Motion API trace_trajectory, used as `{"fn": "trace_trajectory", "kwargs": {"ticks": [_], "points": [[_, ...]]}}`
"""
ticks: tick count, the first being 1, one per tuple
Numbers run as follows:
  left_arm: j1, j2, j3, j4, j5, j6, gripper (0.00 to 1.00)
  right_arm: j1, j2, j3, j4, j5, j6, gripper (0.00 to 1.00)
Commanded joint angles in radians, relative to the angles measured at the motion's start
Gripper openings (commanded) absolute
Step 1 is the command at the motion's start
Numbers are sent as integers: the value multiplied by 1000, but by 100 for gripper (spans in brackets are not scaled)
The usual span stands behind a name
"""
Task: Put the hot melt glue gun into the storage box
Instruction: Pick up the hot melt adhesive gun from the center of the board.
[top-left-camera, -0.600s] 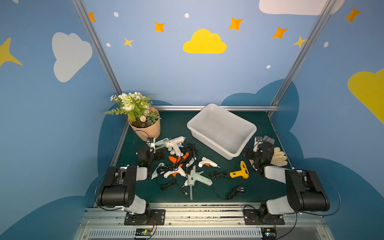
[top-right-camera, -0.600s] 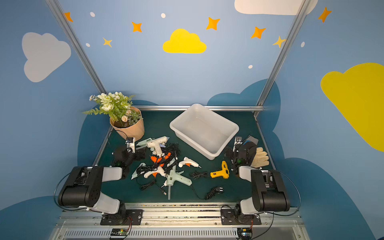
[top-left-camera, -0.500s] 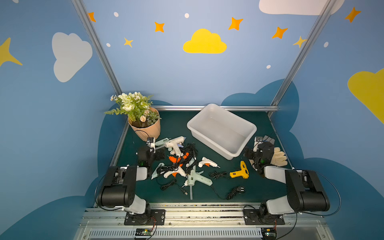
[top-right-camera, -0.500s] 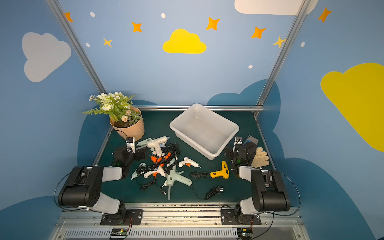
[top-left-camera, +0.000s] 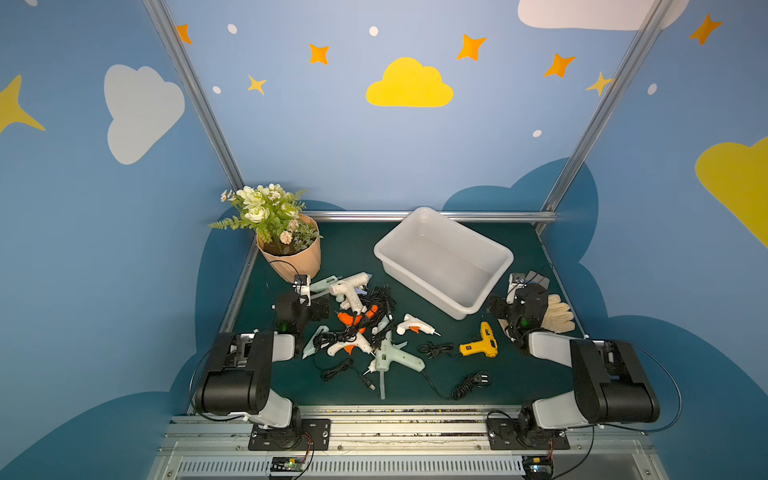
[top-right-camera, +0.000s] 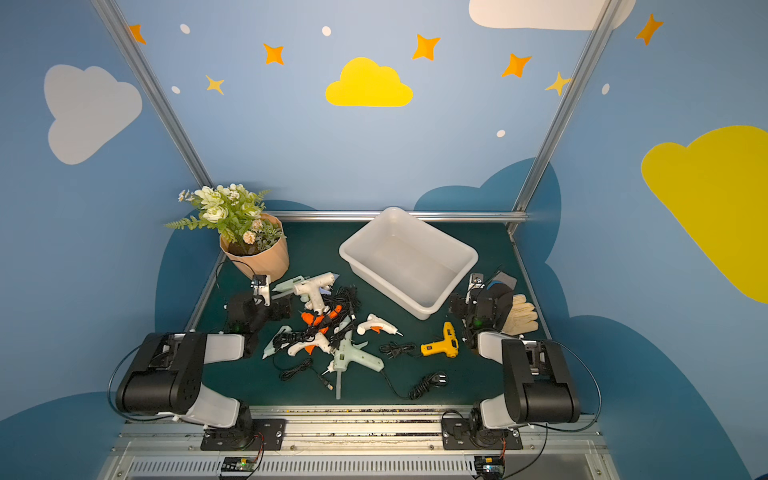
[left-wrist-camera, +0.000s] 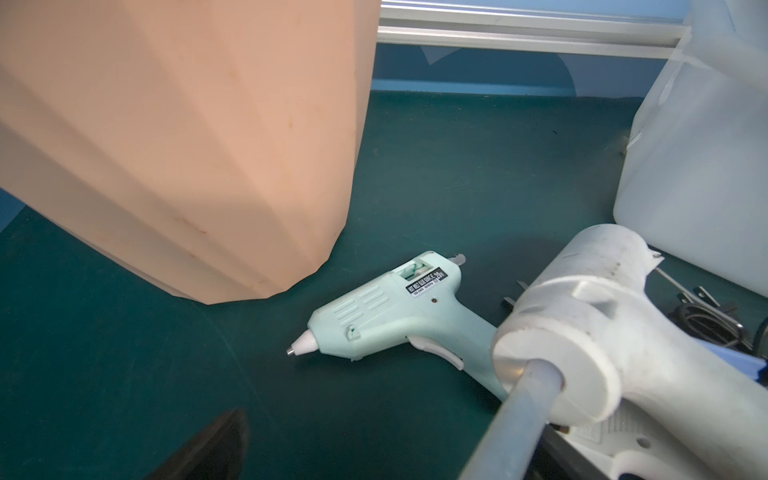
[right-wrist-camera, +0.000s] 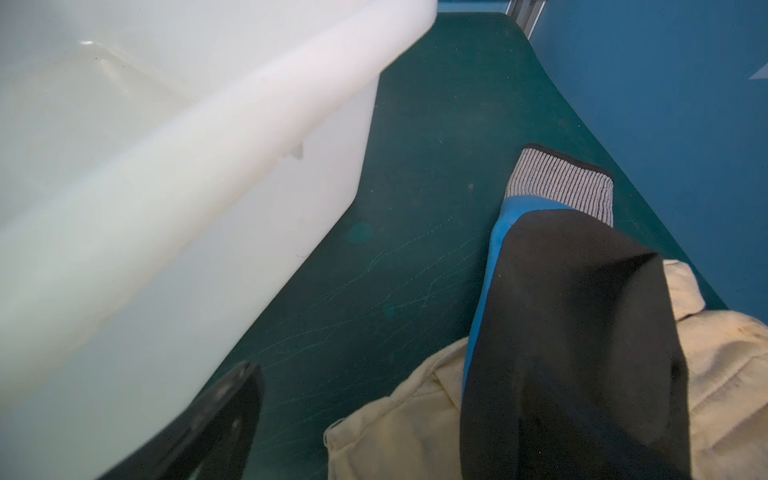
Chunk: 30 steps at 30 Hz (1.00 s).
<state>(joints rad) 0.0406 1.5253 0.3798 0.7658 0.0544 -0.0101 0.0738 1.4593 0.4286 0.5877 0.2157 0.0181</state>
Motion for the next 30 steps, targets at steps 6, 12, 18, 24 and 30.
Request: {"fn": "trace_trajectory", "kwargs": {"ticks": [6, 12, 18, 24, 30], "points": [[5, 11, 28, 31, 12, 6, 100, 5, 11, 26, 34, -7, -6, 98], [8, 0, 27, 24, 37, 10, 100, 3, 7, 24, 37, -6, -6, 98], [8, -97, -12, 7, -2, -4, 100, 6, -20, 48, -29, 6, -2, 98], [6, -291, -62, -110, -47, -29, 100, 7, -106, 107, -211, 94, 34, 98], [7, -621, -124, -321, -124, -94, 100, 7, -283, 102, -375, 185, 117, 98]]}}
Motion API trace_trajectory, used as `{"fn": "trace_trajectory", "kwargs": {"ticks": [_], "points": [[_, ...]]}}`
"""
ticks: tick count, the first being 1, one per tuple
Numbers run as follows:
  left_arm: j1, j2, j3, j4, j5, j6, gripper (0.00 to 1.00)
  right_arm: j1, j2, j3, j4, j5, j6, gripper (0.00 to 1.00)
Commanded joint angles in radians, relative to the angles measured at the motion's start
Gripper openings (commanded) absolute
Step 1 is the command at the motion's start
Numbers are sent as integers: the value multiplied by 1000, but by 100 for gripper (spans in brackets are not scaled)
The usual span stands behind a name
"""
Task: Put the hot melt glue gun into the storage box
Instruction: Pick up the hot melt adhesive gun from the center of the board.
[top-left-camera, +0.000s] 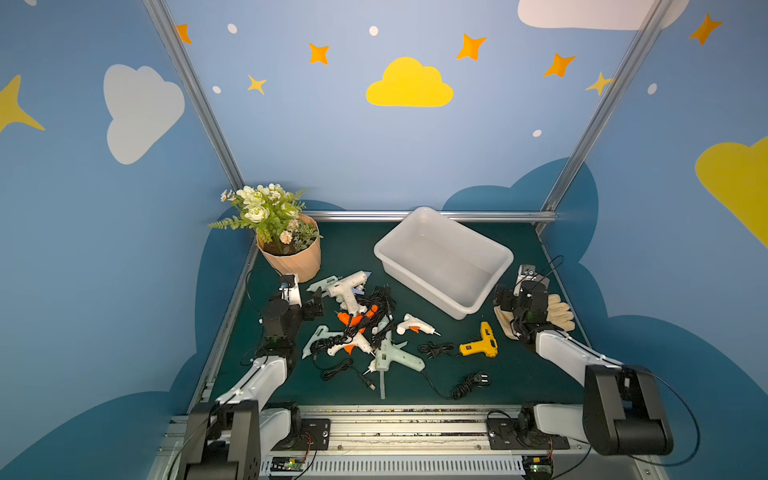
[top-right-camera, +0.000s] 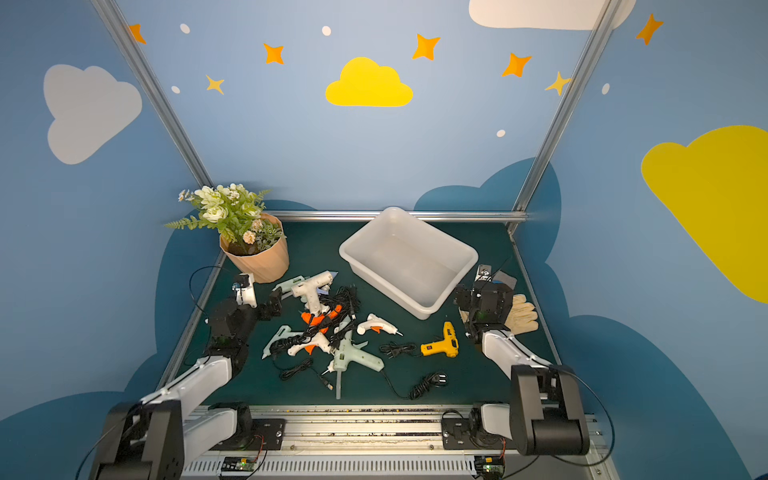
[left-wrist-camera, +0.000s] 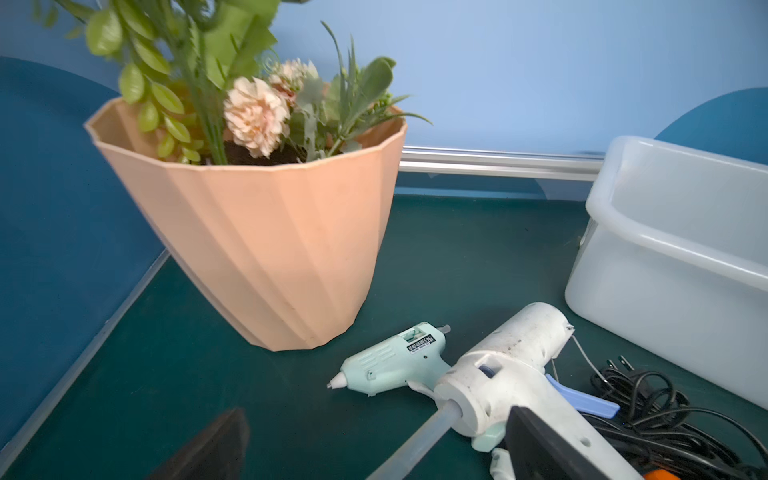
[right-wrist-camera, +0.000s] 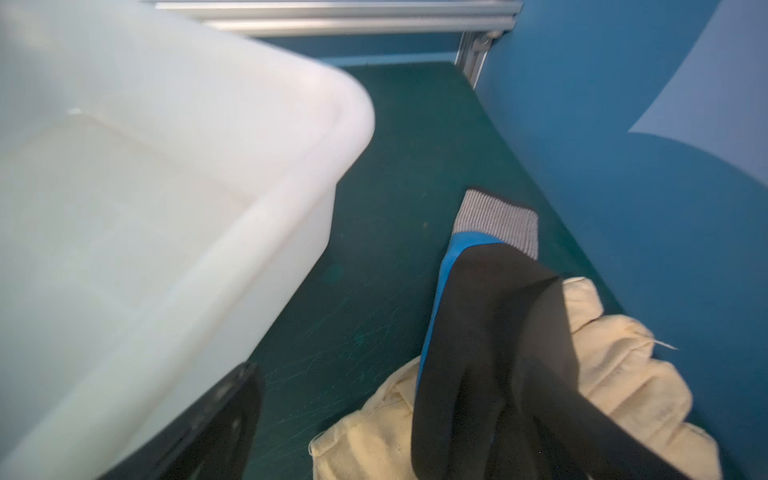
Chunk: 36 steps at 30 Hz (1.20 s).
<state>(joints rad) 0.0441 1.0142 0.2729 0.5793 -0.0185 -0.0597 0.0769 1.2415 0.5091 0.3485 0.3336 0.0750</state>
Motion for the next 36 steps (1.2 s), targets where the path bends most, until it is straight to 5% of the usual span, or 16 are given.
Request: {"fn": "trace_trajectory", "kwargs": {"ticks": [1, 8, 13, 22, 29, 36], "points": [[4, -179, -24, -190, -68, -61, 100, 5, -100, 29, -182, 77, 83, 98], [5, -655, -39, -516, -159, -194, 100, 47, -323, 68, -481, 19, 163, 98], [3, -812, -47, -600, -193, -348, 100, 139, -388, 145, -689, 27, 209, 98], [-25, -464, 175, -694, 40, -469, 100, 401, -294, 329, -946, 146, 278, 98], [-251, -192, 315, -780, -58, -508, 100, 546, -124, 461, -1039, 148, 318, 98], [-458, 69, 435, -805, -167, -531, 93, 576, -9, 542, -1035, 66, 333, 98]]}}
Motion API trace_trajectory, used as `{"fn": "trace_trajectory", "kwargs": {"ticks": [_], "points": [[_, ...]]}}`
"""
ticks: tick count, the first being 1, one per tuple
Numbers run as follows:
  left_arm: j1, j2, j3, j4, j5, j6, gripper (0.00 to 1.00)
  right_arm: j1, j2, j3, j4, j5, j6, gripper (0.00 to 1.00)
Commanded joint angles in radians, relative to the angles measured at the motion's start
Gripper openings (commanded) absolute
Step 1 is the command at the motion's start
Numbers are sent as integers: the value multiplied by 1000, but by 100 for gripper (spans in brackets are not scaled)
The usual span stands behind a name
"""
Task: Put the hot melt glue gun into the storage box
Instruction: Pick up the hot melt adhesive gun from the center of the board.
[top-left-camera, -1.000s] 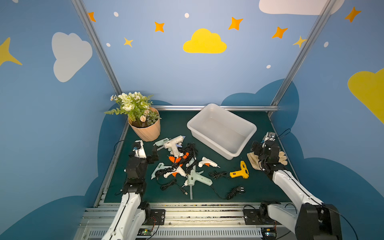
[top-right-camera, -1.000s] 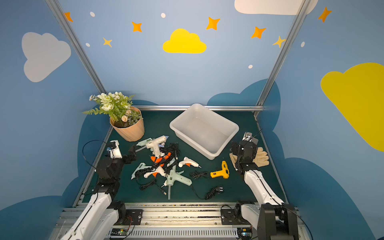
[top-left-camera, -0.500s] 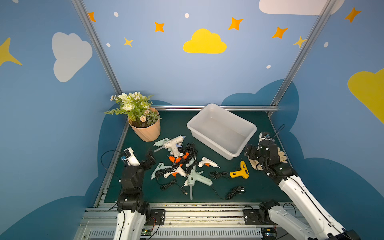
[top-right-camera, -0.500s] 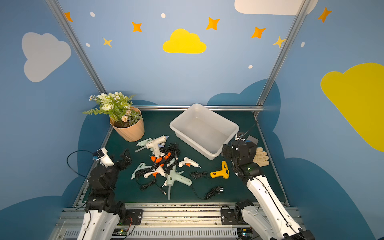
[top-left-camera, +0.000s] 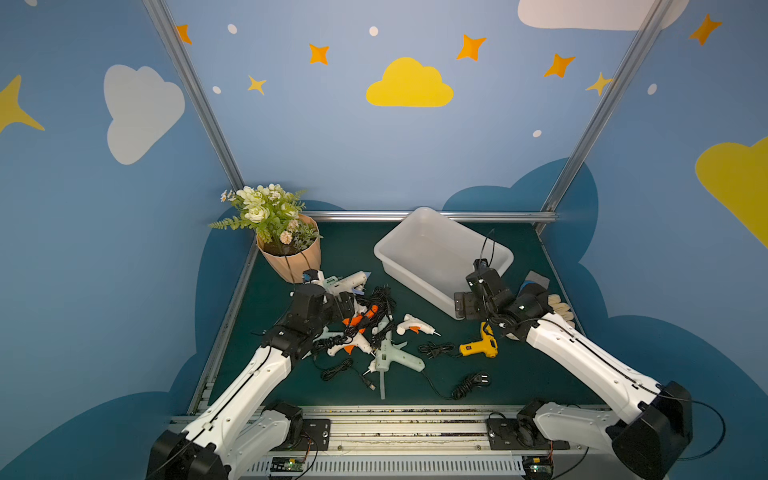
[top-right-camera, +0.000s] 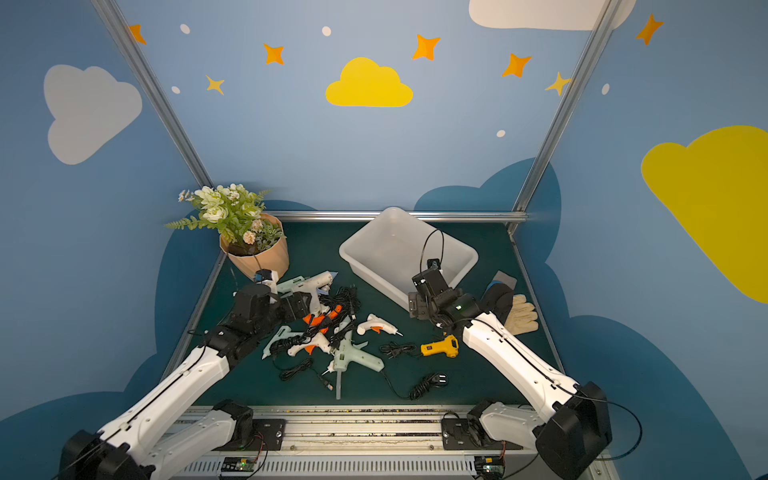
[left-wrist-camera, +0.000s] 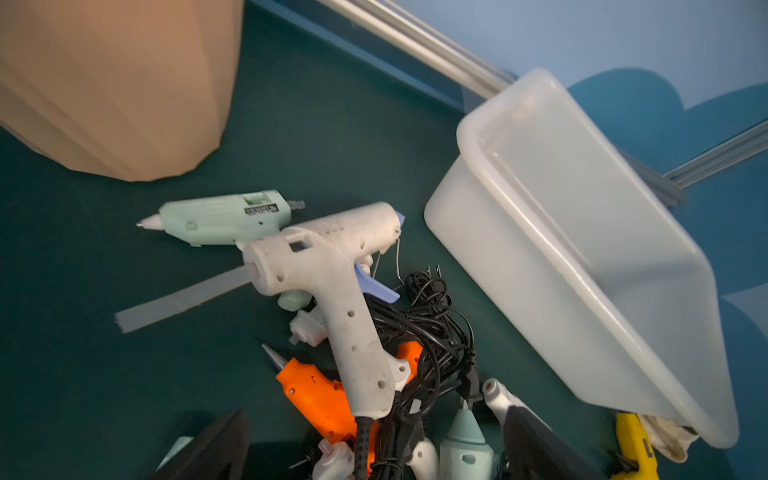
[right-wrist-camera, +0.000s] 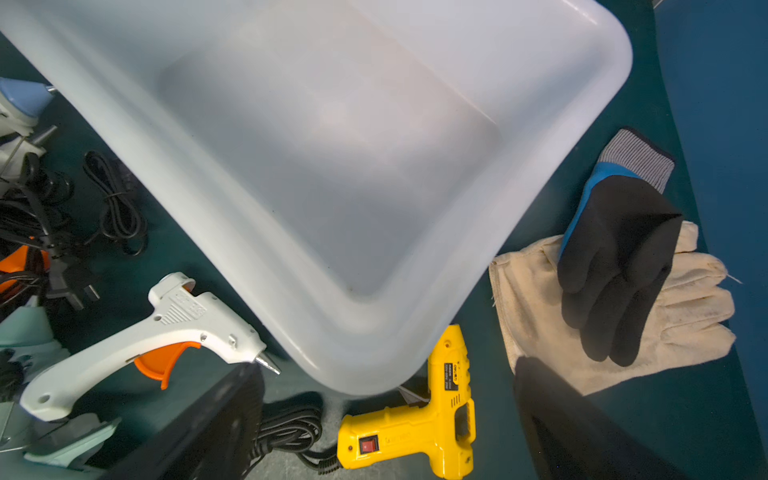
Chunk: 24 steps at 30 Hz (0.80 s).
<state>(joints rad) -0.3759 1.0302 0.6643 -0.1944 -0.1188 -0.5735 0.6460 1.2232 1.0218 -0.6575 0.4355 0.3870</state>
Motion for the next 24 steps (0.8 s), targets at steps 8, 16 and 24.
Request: {"fn": "trace_trajectory", "kwargs": {"ticks": [8, 16, 24], "points": [[-65, 298, 179, -75, -59, -30, 79, 12, 30, 4, 47, -128, 33, 98], [-63, 460, 273, -178, -129, -83, 74, 15, 39, 5, 59, -165, 45, 98], [-57, 556, 311, -197, -163, -86, 64, 18, 46, 0, 90, -183, 53, 98]]}}
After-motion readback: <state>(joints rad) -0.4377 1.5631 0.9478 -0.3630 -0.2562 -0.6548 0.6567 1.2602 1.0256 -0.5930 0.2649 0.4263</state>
